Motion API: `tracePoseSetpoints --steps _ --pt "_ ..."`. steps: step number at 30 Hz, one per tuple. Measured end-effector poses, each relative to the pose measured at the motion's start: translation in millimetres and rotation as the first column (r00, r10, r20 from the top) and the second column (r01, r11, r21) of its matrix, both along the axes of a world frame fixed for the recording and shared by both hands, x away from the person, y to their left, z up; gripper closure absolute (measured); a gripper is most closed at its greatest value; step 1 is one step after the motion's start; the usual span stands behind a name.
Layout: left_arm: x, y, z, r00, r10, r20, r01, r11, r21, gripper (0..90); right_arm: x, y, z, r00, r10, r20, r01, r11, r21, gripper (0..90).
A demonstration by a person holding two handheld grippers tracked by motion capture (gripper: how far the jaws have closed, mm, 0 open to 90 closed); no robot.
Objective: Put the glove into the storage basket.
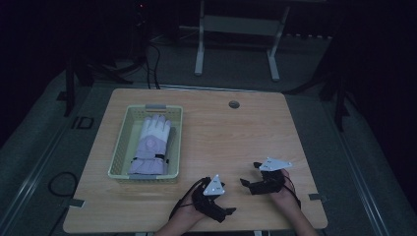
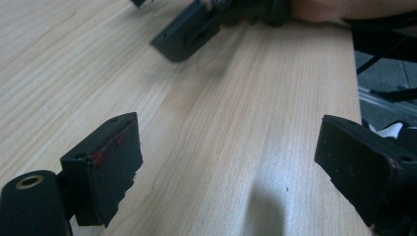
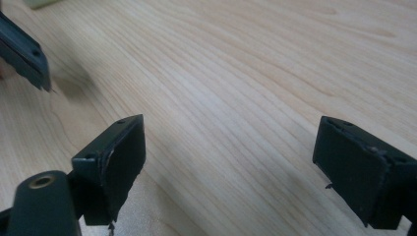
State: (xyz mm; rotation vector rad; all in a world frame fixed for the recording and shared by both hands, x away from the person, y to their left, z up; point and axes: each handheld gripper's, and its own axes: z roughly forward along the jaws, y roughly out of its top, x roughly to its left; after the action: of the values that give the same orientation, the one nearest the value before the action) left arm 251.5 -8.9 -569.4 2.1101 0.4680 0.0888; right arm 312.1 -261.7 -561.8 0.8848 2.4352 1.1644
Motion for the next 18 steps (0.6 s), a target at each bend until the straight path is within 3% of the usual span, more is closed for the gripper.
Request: tracePoseSetpoints --steps 7,11,18 --pt "-4.5 -4.9 -3.6 0.9998 0.017 0.014 -0.018 0.9987 0.048 2.1 -4.6 -6.3 0.7 0.9986 -0.029 0.043 0.029 1.000 -0.007 12.4" --pt "-6.0 -3.6 -3.1 0.9988 0.034 0.036 -0.035 0.9988 0.033 2.1 -3.3 -9.8 1.4 0.9963 -0.059 0.062 0.058 0.998 0.020 12.5" --pt "-5.1 -2.1 -3.2 0.9986 0.046 0.027 -0.047 0.9985 0.030 2.1 -2.6 -7.5 0.9 0.9968 -0.058 0.055 0.059 0.998 -0.002 13.0"
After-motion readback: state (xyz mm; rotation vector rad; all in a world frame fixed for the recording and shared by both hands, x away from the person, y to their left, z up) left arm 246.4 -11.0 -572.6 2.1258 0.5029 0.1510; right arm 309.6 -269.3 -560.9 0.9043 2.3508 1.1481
